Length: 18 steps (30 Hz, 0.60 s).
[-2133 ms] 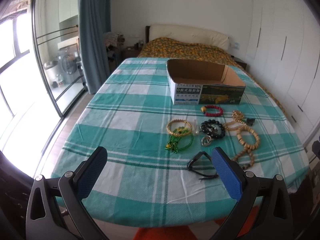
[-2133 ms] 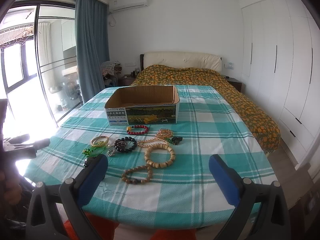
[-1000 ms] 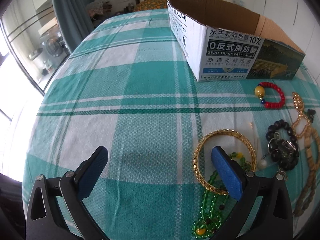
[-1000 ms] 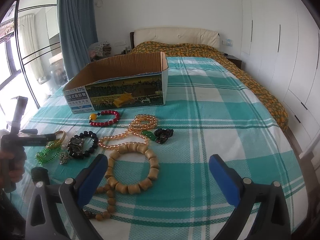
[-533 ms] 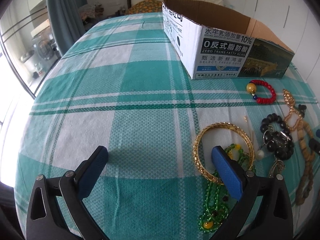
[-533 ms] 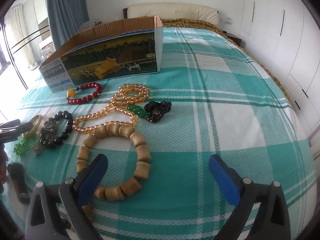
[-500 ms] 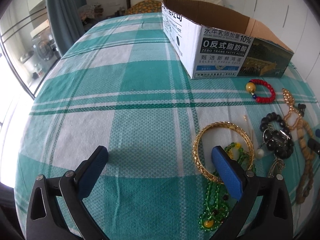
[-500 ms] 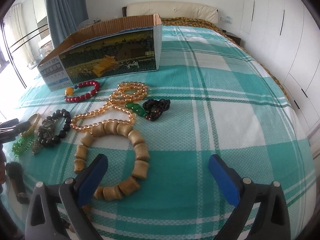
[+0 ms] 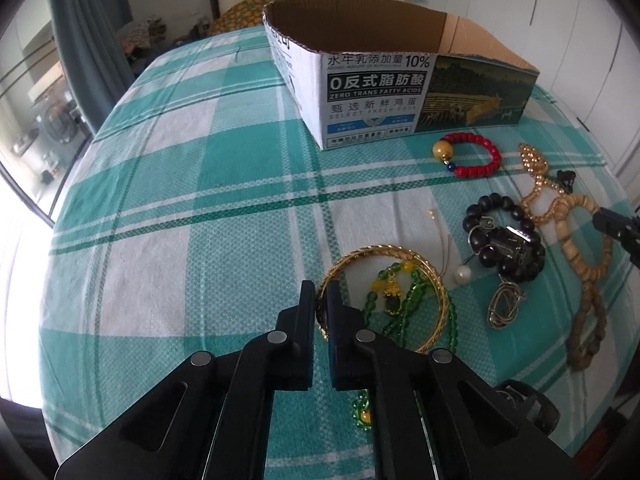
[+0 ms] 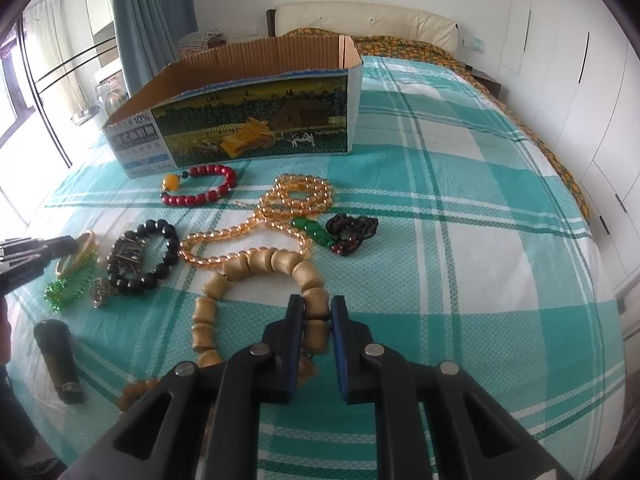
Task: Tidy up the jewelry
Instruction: 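Close the left tool on the gold bangle while the right tool grasps the large wooden bead bracelet, then carry the gold bangle and wooden bracelet into the cardboard box with both tools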
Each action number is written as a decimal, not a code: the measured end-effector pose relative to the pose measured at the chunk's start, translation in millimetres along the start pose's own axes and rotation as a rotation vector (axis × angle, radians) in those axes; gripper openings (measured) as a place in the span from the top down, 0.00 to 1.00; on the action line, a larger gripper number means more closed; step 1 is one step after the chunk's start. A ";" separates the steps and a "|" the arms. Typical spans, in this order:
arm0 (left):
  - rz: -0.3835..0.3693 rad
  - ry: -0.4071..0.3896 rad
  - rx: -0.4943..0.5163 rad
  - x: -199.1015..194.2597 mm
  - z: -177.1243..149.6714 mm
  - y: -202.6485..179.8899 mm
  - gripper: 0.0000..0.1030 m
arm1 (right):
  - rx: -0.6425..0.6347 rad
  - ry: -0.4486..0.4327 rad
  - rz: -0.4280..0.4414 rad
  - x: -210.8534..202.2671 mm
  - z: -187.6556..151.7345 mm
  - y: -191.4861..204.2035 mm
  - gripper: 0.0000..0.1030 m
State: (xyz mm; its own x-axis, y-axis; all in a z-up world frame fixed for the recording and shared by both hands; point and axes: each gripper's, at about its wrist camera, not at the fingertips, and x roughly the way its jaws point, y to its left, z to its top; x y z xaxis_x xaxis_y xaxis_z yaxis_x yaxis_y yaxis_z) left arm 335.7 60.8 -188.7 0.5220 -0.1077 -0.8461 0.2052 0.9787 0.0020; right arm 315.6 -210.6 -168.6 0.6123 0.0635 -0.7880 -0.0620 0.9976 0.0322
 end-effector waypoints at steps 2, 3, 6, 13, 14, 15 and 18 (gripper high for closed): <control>-0.015 -0.021 -0.010 -7.5 -1.1 0.3 0.97 | -0.004 -0.028 0.019 -13.4 5.8 3.4 0.86; -0.017 -0.036 -0.014 -12.3 -1.2 0.2 0.97 | -0.010 -0.042 0.023 -20.5 8.2 5.4 0.86; -0.025 -0.075 -0.025 -29.1 0.3 0.2 0.96 | -0.026 -0.083 0.037 -42.3 15.4 9.9 0.86; -0.012 -0.150 -0.011 -62.0 13.3 -0.3 0.96 | -0.050 -0.152 0.045 -78.7 27.8 10.6 0.86; -0.010 -0.158 -0.008 -65.8 14.8 -2.0 0.96 | -0.053 -0.158 0.044 -81.7 29.4 10.0 0.86; -0.006 -0.165 -0.004 -68.5 17.4 -3.4 0.96 | -0.056 -0.164 0.043 -84.5 30.6 9.3 0.86; 0.012 -0.186 0.009 -76.1 23.6 -7.7 0.96 | -0.070 -0.177 0.036 -90.8 34.9 8.1 0.86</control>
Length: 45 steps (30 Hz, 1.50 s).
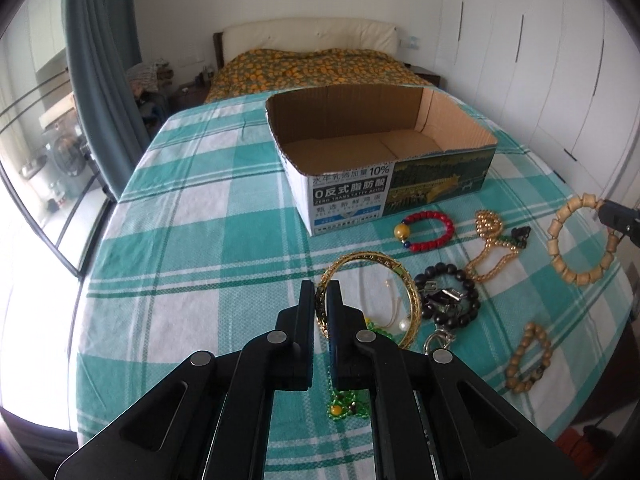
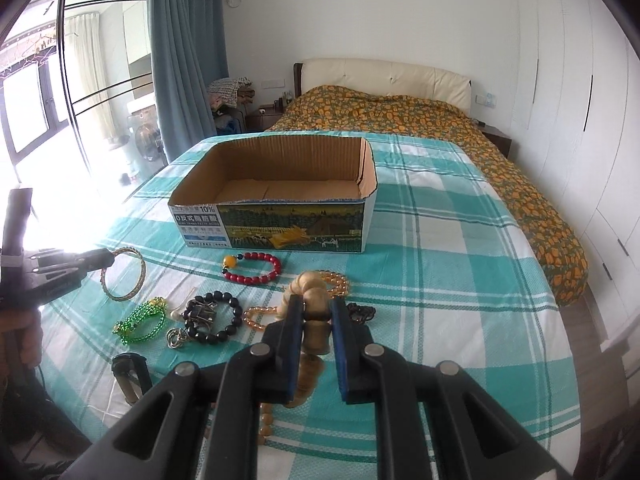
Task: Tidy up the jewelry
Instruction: 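Carry the gold bangle and wooden bracelet into the cardboard box with both tools, then open both tools to drop the bangle and bracelet inside the box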
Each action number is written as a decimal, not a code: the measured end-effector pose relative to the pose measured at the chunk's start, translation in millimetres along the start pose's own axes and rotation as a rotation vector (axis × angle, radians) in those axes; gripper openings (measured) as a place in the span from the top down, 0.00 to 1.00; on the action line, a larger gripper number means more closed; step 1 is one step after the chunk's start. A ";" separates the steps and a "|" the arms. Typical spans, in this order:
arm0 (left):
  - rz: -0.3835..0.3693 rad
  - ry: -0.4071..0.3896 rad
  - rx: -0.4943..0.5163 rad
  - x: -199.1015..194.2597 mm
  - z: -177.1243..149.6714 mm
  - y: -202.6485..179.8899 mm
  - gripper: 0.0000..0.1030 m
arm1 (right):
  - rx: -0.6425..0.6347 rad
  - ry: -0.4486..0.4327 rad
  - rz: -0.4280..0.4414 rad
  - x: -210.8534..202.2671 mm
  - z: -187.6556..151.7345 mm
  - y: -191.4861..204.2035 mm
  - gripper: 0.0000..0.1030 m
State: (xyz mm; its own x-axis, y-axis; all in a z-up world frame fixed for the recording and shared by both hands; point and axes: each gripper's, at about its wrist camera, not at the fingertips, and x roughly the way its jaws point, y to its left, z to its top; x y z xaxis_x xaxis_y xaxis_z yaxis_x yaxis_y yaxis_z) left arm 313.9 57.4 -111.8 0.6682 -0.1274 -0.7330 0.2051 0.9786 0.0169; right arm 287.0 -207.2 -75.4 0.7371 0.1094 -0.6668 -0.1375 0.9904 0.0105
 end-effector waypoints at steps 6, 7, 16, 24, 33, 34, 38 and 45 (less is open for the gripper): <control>0.016 -0.024 0.008 -3.1 15.4 -7.4 0.96 | -0.021 -0.009 -0.009 0.9 7.9 -1.8 0.86; 0.017 -0.027 0.011 -3.6 17.8 -8.8 0.96 | -0.022 -0.009 -0.009 1.9 9.3 -2.3 0.86; -0.031 -0.058 0.000 -6.8 52.3 -11.5 0.96 | -0.048 -0.018 0.005 12.0 31.2 2.6 0.86; -0.094 -0.120 -0.038 -7.1 114.3 -6.1 0.96 | -0.073 -0.099 0.057 19.6 99.0 11.1 0.86; -0.125 -0.042 -0.050 57.8 154.4 -9.9 0.97 | -0.093 -0.075 0.092 96.0 159.5 24.4 0.86; -0.123 -0.030 -0.053 66.5 155.2 -10.6 0.97 | -0.089 -0.055 0.096 108.9 160.6 24.3 0.86; -0.117 0.020 -0.056 97.6 154.3 -13.0 0.97 | -0.086 0.015 0.100 152.9 155.2 23.0 0.86; -0.104 0.084 -0.020 132.4 143.7 -18.7 0.93 | -0.057 0.080 0.067 196.2 140.5 8.4 0.85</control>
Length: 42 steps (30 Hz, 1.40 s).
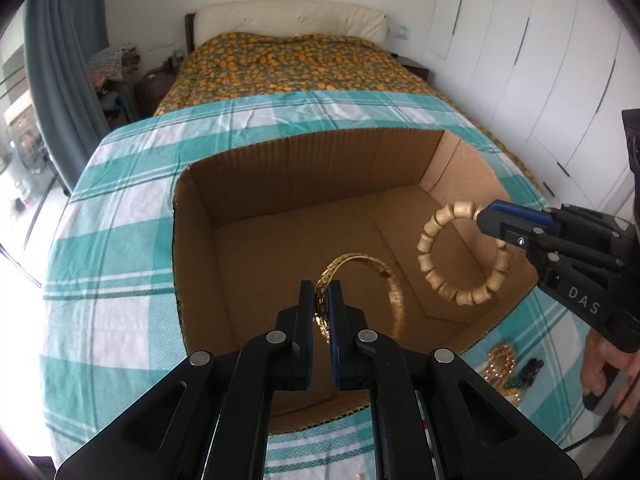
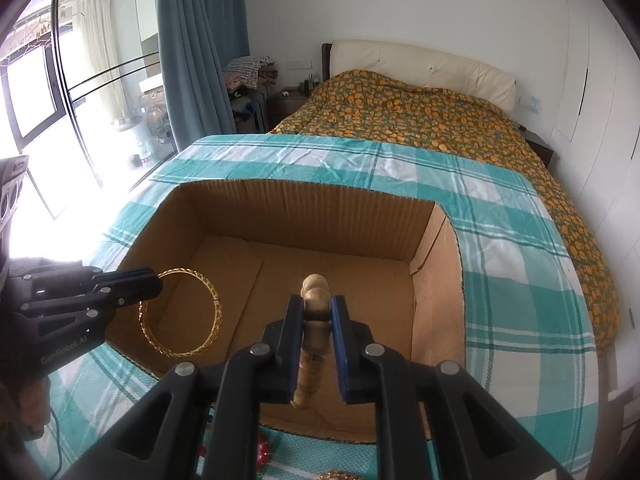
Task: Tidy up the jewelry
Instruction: 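Open both tools to drop the bangle and bracelet inside the box, then withdraw both tools from the box back over the remaining jewelry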
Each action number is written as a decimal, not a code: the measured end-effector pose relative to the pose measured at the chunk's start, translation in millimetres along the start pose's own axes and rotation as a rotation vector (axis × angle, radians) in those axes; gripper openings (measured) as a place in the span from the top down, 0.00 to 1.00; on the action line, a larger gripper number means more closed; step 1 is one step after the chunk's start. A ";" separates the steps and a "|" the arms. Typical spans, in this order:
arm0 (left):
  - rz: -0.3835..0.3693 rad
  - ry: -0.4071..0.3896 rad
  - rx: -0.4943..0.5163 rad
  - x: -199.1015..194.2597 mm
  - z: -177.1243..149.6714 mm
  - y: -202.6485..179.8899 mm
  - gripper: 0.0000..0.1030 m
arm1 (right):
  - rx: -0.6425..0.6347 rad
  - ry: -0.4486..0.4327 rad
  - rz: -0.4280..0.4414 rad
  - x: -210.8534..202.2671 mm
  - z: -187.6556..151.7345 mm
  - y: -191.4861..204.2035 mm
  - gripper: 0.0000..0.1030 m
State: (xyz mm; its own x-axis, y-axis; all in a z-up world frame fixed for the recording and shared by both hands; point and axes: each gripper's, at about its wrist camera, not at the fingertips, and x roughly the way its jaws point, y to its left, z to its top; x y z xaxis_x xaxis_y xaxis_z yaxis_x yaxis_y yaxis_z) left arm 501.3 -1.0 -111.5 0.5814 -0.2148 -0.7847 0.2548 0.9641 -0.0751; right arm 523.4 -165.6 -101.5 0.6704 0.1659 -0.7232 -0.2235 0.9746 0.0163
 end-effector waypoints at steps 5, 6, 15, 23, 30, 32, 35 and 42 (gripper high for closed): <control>0.052 -0.048 -0.009 -12.5 -7.3 1.1 0.19 | 0.053 -0.033 -0.012 -14.3 -4.3 -12.7 0.45; 0.054 -0.078 -0.008 -21.9 -10.3 0.5 0.16 | 0.053 -0.043 -0.017 -20.5 -6.4 -13.5 0.44; 0.100 -0.211 0.036 -106.8 -69.3 -1.2 0.03 | 0.018 -0.143 -0.090 -103.2 -66.6 -7.3 0.33; 0.207 -0.214 0.020 -145.0 -151.8 8.1 0.03 | 0.040 -0.157 -0.149 -156.5 -157.5 -6.5 0.32; 0.213 -0.211 -0.038 -167.0 -211.9 9.3 0.03 | 0.037 -0.145 -0.198 -181.8 -215.7 -3.9 0.32; 0.209 -0.203 -0.060 -166.6 -227.8 10.4 0.03 | 0.041 -0.132 -0.192 -183.4 -230.2 -1.8 0.32; 0.214 -0.170 -0.098 -159.3 -253.6 17.1 0.03 | 0.053 -0.105 -0.186 -181.9 -252.6 -1.3 0.32; 0.230 -0.114 -0.154 -145.4 -294.6 33.3 0.03 | 0.160 -0.052 -0.176 -174.9 -294.0 -9.1 0.32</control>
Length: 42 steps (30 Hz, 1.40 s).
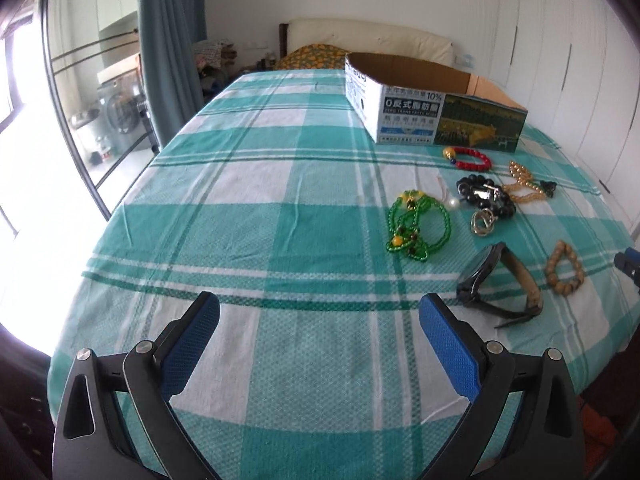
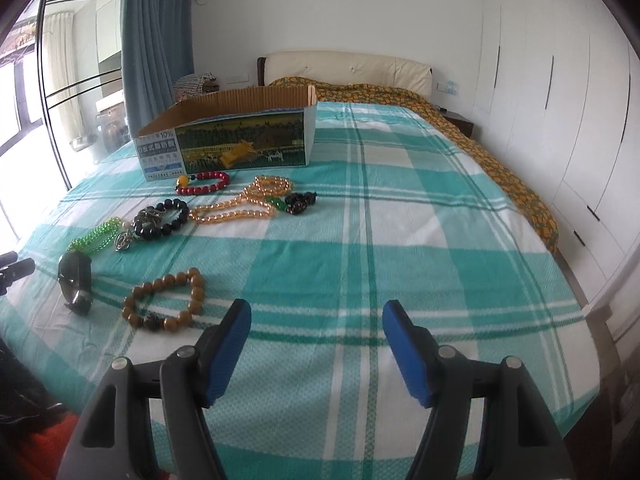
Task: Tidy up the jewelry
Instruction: 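Withdraw both tools from the box back over the remaining jewelry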
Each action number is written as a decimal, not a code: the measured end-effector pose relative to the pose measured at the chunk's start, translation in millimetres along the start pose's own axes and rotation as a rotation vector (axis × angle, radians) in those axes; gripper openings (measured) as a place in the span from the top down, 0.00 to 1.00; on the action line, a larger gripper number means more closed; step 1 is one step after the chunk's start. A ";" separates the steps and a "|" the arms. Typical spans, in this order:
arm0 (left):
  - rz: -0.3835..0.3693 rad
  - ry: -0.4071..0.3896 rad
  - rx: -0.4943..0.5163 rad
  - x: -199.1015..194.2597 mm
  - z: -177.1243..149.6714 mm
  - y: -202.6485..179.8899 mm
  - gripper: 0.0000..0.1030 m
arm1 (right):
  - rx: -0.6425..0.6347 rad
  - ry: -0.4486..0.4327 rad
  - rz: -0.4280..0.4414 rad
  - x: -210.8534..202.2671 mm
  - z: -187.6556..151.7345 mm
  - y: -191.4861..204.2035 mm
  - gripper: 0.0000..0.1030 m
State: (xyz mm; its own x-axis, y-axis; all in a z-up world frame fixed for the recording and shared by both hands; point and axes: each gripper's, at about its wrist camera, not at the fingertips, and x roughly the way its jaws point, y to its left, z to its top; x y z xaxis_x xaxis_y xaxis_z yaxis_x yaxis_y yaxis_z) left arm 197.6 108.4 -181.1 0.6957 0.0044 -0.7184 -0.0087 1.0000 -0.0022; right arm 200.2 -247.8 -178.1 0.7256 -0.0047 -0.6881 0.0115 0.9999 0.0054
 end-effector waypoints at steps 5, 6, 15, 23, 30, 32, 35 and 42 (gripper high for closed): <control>-0.011 0.001 -0.018 5.2 -2.9 0.7 0.03 | 0.006 0.029 -0.006 8.0 -11.9 -1.0 0.32; -0.020 0.003 -0.029 6.6 -2.5 1.6 0.03 | 0.006 0.032 -0.007 9.2 -12.8 -0.6 0.32; -0.067 0.034 -0.089 19.5 -3.6 -0.8 0.03 | -0.003 0.037 -0.021 15.2 -21.1 2.2 0.26; -0.035 0.042 -0.063 26.0 -10.7 -13.1 0.01 | -0.007 0.015 -0.036 16.5 -23.2 6.4 0.17; -0.007 0.042 -0.006 27.1 -14.5 -22.3 0.00 | 0.003 0.039 -0.050 17.2 -21.4 7.2 0.16; -0.004 0.040 -0.006 27.1 -15.0 -23.0 0.00 | -0.003 0.045 -0.041 18.1 -20.7 7.1 0.14; 0.002 0.049 -0.009 27.9 -13.9 -24.0 0.00 | -0.009 0.030 -0.026 18.2 -22.9 6.8 0.11; 0.015 0.052 -0.026 27.5 -14.1 -25.7 0.00 | -0.041 0.004 0.009 19.2 -27.3 11.2 0.00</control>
State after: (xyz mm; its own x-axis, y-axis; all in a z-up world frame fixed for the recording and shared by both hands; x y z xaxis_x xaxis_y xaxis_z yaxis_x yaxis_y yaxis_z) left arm 206.9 82.6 -210.6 0.6568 0.0188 -0.7538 -0.0385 0.9992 -0.0086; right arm 195.5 -236.3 -211.1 0.7229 0.0045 -0.6909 -0.0234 0.9996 -0.0179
